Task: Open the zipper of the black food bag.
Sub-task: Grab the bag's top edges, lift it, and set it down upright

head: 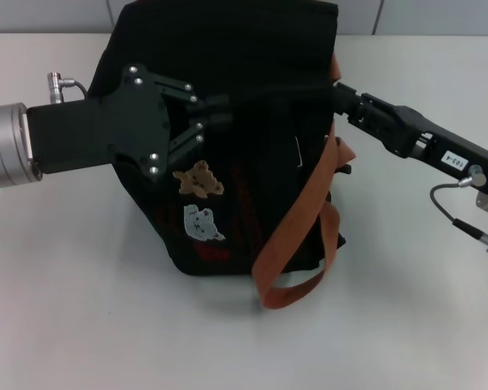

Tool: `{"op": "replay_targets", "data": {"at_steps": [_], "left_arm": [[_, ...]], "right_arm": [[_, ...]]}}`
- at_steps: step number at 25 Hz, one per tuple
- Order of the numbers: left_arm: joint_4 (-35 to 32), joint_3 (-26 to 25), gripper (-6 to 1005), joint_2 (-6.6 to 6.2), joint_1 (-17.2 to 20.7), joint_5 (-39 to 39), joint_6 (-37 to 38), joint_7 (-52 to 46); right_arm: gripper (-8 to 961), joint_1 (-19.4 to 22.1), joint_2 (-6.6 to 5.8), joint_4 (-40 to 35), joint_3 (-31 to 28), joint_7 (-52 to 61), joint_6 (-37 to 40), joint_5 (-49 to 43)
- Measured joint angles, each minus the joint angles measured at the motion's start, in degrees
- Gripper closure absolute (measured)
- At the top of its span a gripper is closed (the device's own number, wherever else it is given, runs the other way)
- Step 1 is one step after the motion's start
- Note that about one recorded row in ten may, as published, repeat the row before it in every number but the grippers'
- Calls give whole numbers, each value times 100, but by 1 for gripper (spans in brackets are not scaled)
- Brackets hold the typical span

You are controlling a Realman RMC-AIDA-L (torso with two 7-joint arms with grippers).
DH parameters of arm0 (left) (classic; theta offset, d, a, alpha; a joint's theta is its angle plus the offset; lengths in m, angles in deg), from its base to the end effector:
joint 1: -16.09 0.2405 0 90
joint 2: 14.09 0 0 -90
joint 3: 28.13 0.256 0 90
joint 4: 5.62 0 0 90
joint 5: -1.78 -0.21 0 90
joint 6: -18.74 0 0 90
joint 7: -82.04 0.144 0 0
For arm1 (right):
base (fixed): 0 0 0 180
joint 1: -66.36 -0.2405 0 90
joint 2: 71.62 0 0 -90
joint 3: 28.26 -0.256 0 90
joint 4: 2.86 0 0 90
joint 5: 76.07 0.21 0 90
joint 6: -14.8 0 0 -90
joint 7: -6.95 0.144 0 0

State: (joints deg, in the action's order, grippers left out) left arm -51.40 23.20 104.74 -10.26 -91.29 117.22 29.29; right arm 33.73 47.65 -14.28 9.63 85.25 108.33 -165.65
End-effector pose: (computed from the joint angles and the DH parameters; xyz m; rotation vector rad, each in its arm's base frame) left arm -0.2112 0.3170 0.0248 -2.6240 0.2843 -0.9457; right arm 0.2350 0.3149 -0.0298 -2.3789 1.0367 1.4622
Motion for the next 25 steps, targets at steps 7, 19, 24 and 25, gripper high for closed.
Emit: {"op": "replay_targets", "data": {"at_steps": [7,19,24,25], "left_arm": [[9,0,909,0,-9,-12,6,1],[17,0,909,0,7,10,22,10],[16,0,909,0,8,8,22,10],[16,0,909,0,8,8,22,10]], "right_arm": [[632,-101,0,-7,5,136,-19,-22],[679,-193,0,9,24,237,-46,-65],[699,-207,0,17,28,246,-51,-73],[703,-207,0,17,28,246,-51,-73]]}}
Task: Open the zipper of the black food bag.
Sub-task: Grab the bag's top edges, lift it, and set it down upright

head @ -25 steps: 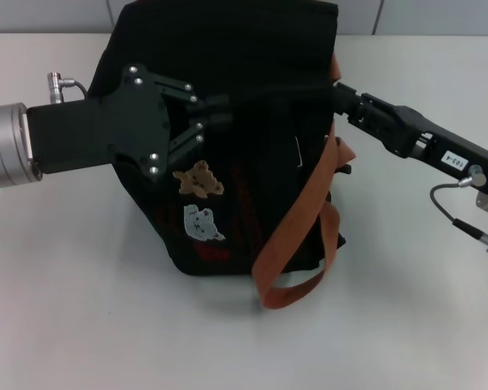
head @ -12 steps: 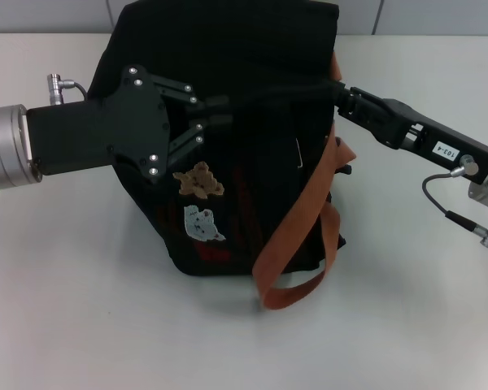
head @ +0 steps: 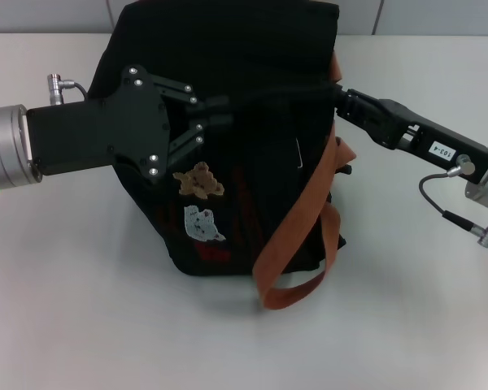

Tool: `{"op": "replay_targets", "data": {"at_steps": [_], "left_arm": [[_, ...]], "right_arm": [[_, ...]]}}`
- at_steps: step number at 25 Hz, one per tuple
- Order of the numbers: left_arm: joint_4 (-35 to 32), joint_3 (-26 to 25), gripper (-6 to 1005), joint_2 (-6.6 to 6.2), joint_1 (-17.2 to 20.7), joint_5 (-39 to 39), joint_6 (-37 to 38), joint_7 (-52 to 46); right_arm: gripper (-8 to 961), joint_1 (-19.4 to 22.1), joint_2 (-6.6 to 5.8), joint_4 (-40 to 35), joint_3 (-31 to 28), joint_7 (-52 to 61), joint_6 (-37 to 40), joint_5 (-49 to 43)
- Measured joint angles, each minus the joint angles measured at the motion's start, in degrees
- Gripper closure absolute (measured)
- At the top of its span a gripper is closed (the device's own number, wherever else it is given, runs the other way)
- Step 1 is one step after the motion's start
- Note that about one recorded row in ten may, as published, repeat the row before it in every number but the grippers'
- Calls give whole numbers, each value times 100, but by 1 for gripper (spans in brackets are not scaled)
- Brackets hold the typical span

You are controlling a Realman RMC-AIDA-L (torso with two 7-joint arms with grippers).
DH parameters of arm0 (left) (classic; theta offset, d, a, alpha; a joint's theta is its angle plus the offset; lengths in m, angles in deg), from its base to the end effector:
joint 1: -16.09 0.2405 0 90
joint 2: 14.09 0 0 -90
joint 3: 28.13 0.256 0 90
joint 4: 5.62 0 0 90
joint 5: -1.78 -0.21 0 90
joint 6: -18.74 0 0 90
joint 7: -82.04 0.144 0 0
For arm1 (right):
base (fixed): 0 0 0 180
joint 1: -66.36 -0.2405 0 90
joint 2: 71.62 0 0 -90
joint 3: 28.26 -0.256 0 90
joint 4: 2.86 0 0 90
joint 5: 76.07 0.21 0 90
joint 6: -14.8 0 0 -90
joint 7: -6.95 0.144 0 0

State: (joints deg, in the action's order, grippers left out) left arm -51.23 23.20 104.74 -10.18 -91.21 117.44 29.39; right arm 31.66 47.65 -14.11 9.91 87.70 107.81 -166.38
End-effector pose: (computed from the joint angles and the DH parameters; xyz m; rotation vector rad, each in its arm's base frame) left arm -0.2117 0.3161 0.0246 -2.6245 0.2832 -0.9509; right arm 0.2246 0.3222 -0.0328 -2.4171 1.0684 1.4651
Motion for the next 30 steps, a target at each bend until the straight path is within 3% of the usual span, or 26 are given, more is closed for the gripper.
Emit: {"op": "replay_targets", "data": {"at_steps": [6,11,16,24,30], "left_arm": [[0,0,909,0,0,0,0,0],[3,0,909,5,0,0,4,50],[8,0,909,9,0,0,9,61],[9,-3,908,2,0,0,9,63],[9,0,908,0,0,0,9,70]], "right_arm": [[752,-2,1,19,-3,12,-20,-80],[885,3,8,24,-4,13,-74,-92],[901,18,9,27,-4,12,-106,-126],[849,1,2,-14,-3,243,-144,-192],[712,-30,-6,-112,-3,617,-116,-194]]}}
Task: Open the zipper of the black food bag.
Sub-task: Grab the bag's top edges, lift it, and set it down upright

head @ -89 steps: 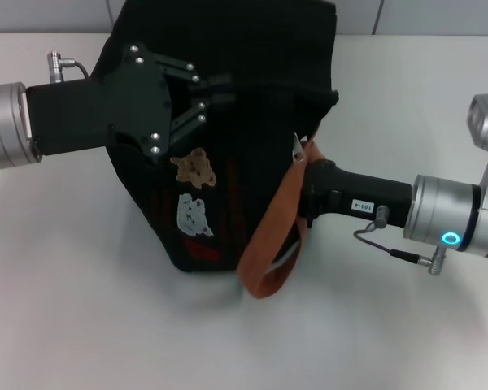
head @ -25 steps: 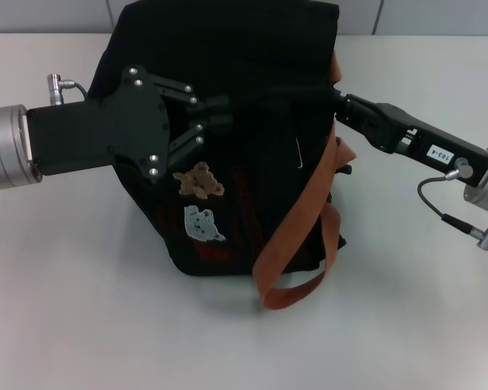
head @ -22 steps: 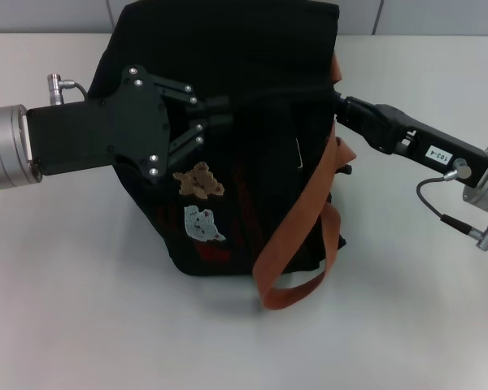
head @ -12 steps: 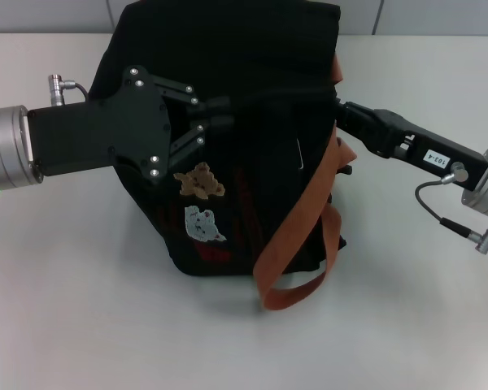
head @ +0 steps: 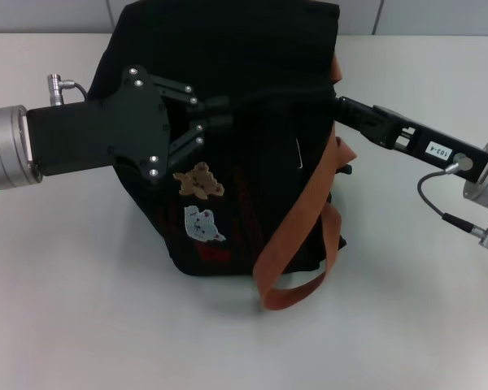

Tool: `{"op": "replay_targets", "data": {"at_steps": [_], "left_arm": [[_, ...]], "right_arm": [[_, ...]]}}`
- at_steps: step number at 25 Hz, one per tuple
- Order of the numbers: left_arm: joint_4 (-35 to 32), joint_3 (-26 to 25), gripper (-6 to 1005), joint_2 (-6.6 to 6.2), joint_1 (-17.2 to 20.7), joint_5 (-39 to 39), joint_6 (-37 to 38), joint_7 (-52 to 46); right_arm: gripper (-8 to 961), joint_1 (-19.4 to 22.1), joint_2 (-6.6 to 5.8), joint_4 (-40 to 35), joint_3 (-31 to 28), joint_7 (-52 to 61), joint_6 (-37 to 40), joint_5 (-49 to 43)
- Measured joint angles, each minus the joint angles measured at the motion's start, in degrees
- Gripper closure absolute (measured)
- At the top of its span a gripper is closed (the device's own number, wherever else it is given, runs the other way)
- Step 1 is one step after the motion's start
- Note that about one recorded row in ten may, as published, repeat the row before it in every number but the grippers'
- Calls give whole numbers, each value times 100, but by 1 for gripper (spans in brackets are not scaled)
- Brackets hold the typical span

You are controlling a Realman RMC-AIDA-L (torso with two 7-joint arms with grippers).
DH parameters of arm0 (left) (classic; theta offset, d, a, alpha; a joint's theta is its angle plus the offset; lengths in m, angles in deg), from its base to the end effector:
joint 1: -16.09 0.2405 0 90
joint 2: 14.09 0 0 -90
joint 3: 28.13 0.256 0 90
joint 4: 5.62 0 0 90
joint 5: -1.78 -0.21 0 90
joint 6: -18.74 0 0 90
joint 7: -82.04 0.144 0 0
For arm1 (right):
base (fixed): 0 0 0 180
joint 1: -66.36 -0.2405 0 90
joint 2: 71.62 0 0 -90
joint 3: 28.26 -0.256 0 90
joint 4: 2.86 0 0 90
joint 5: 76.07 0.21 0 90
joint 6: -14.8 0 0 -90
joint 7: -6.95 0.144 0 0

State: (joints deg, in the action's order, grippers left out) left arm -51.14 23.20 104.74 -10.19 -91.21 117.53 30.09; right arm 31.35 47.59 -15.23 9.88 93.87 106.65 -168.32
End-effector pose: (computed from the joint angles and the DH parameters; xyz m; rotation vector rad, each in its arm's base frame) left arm -0.2117 0.3158 0.0244 -2.6210 0.2981 -0.9492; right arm 0.2253 0.3250 -0.0340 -2.4278 1.2002 1.4376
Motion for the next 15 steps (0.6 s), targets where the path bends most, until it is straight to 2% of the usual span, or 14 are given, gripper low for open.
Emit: {"op": "replay_targets", "data": {"at_steps": [1,15], "left_arm": [[0,0,908,0,0,0,0,0],[8,81,908,8,22,7,-2,73]], "right_arm": [[689,-2,-4,-62,0,179,6,-4],[692,-181,-12,-143,55,618,-225,-47]]}}
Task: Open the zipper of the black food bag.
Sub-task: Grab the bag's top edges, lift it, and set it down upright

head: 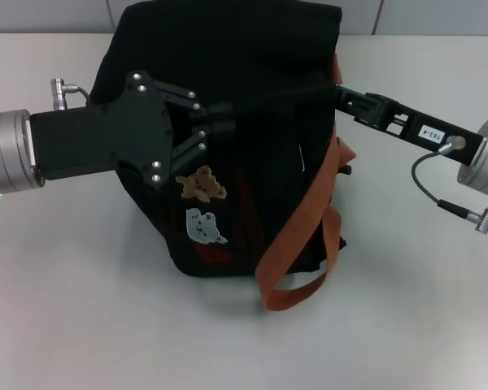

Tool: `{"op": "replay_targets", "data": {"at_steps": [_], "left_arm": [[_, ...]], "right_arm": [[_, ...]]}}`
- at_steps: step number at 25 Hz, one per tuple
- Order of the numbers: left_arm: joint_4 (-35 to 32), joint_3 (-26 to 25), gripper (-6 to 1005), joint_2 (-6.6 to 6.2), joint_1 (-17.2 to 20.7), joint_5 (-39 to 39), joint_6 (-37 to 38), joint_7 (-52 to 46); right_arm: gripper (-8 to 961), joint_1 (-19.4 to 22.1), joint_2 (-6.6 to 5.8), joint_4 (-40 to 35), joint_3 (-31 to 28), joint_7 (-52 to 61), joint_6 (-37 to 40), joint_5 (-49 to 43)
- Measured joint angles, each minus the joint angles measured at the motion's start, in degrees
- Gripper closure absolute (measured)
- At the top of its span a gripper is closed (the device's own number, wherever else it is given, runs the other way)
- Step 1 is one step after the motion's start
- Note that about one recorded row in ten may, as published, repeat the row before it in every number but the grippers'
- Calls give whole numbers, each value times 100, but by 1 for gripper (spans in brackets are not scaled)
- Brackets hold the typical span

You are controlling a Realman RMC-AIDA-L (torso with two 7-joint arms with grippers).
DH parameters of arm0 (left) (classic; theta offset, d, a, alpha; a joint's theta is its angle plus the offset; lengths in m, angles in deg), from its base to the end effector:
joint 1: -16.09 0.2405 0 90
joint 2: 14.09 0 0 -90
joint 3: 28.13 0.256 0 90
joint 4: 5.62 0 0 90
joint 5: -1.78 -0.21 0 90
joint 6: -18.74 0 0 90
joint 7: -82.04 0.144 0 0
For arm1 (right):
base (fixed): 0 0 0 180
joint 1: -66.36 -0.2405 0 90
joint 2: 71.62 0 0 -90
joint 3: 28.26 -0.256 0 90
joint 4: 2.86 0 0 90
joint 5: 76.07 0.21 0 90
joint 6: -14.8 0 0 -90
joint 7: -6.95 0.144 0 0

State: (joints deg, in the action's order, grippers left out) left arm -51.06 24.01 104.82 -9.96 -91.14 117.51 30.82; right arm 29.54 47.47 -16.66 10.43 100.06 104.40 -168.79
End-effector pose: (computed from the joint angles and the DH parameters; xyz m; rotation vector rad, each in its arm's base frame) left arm -0.2118 0.3139 0.0215 -2.6282 0.3127 -0.9468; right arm 0.2182 0.3377 -0.0331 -2.4290 1.3010 1.4087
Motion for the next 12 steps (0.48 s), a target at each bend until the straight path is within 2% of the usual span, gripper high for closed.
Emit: {"op": "replay_targets", "data": {"at_steps": [9,12], "left_arm": [[7,-23,908,1,14,-8,3,7],[11,-25,908,1,13,-8,-4,7]], "right_arm": [[763,39,19,-6,156,-73,18,-1],[838,49,19,-1,156,-110,24,-2]]}}
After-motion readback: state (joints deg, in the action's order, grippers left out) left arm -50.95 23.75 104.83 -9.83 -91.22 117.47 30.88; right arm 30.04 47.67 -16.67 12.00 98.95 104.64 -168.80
